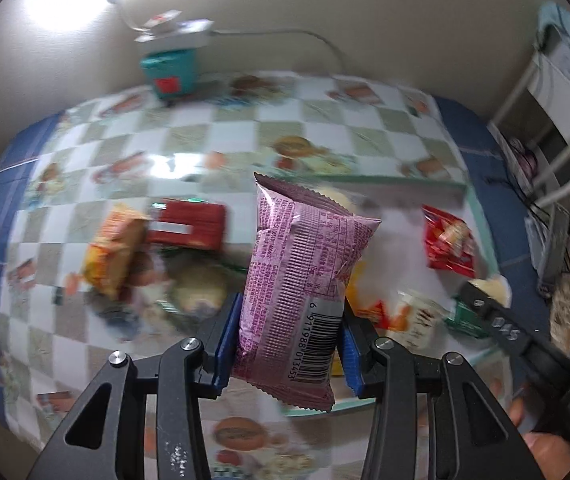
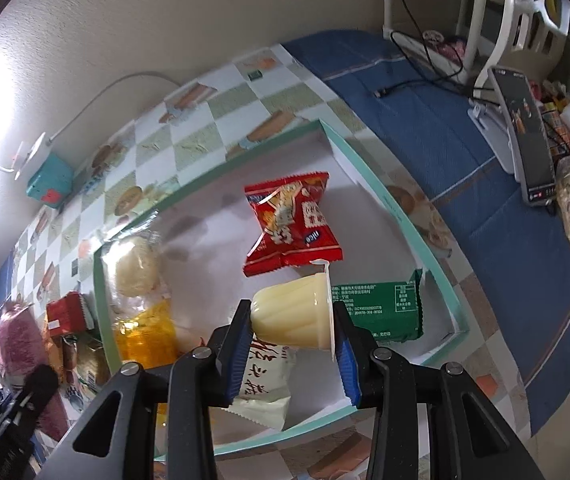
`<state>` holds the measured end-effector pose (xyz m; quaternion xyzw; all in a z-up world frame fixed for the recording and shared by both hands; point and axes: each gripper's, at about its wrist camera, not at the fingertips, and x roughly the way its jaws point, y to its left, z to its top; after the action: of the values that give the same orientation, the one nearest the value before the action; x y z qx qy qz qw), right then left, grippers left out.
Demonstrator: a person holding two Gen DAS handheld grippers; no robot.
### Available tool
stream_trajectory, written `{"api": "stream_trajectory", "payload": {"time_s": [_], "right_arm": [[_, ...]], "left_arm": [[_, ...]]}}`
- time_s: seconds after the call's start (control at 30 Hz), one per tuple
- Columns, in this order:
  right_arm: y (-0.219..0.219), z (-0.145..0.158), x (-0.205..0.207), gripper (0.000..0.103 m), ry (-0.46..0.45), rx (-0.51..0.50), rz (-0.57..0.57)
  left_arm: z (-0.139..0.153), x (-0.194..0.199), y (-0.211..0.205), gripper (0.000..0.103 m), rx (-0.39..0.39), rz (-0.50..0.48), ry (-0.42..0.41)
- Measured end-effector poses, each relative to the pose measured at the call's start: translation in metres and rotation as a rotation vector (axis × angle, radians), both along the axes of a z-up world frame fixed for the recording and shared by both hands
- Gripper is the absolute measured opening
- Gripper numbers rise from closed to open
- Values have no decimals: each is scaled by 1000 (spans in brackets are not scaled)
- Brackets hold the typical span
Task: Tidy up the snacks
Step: 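Carry the pudding cup and pink pack over the white box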
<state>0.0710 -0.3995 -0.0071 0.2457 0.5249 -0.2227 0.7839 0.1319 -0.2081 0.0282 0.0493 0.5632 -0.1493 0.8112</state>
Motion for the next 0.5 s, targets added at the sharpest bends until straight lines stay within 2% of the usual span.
{"api": "stream_trajectory", "payload": {"time_s": [0.17, 0.5], "right_arm": [[1, -9, 2, 41, 15, 17, 14], [-2, -18, 4, 41, 23, 40, 10]], "left_arm": [[-17, -1, -28, 46, -7, -45, 31], [-33, 13, -52, 46, -29, -47, 59]]}}
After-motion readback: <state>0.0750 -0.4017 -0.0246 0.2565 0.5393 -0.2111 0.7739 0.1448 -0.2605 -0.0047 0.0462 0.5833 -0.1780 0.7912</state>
